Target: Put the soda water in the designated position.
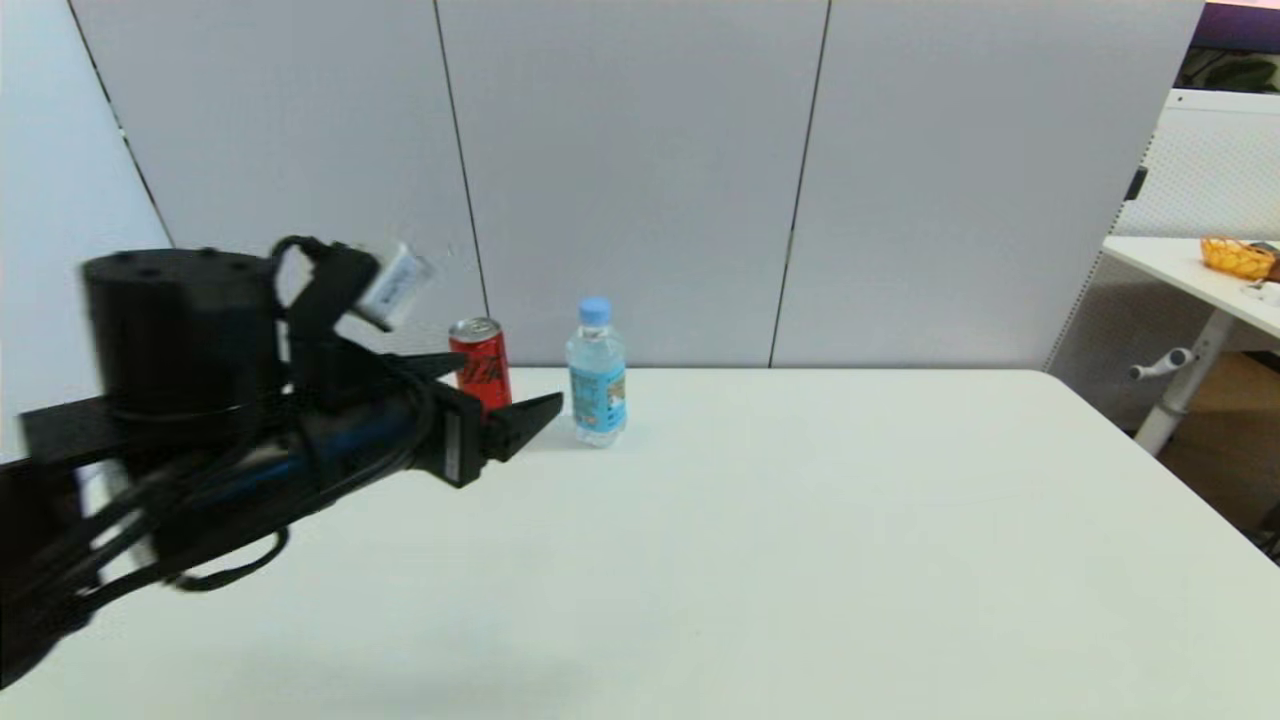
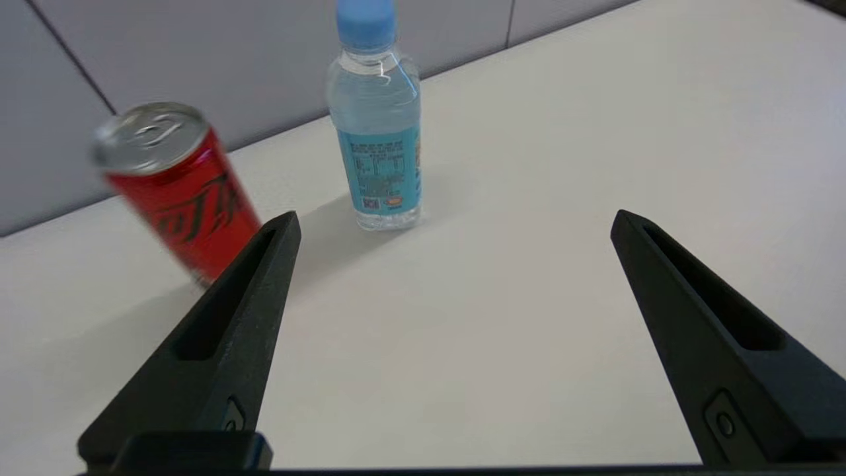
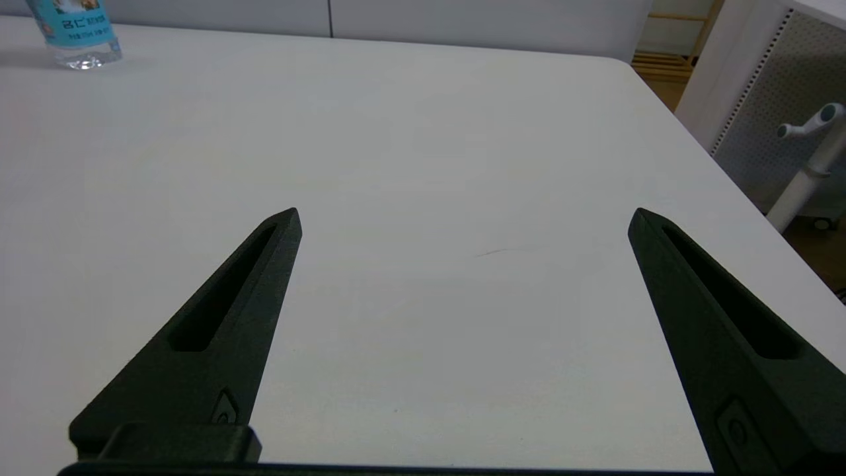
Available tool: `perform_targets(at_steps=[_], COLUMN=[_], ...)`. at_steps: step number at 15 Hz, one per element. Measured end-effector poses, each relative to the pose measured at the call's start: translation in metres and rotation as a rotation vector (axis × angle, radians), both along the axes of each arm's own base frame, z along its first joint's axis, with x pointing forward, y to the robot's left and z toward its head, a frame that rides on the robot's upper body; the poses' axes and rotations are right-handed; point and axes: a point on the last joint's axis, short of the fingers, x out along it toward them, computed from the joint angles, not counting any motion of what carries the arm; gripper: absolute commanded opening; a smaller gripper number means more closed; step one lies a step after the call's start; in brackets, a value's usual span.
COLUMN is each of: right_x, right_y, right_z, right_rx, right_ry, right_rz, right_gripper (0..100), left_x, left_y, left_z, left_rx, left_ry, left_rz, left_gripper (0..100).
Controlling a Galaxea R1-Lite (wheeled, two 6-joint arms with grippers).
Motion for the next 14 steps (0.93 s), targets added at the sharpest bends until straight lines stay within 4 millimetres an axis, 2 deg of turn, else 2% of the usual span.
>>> perform_targets(at_steps=[4,8,11,14], right_x=[0.0,0.0,0.0,0.0], right_y=[0.0,0.0,0.0,0.0], right_z=[0.0,0.0,0.0,0.0], right_rx=[0.0,0.0,0.0,0.0], right_ry=[0.0,0.0,0.0,0.0], right_rz=[0.0,0.0,0.001,0.0], right_gripper=[100,100,100,100], left_x=[-0.081,-0.149,-0.179,-0.194], left_y=[0.059,0.112,0.128,0.132], left_z=[0.011,-0.009,-0.027,-0.033], left_rx=[-0.053,-0.111,-0.127,-0.138], left_ry=[-0.079,-0.193,-0.279,-0.344], left_rz=[0.034,0.198,0.379,0.507], left_gripper=[100,100,100,100])
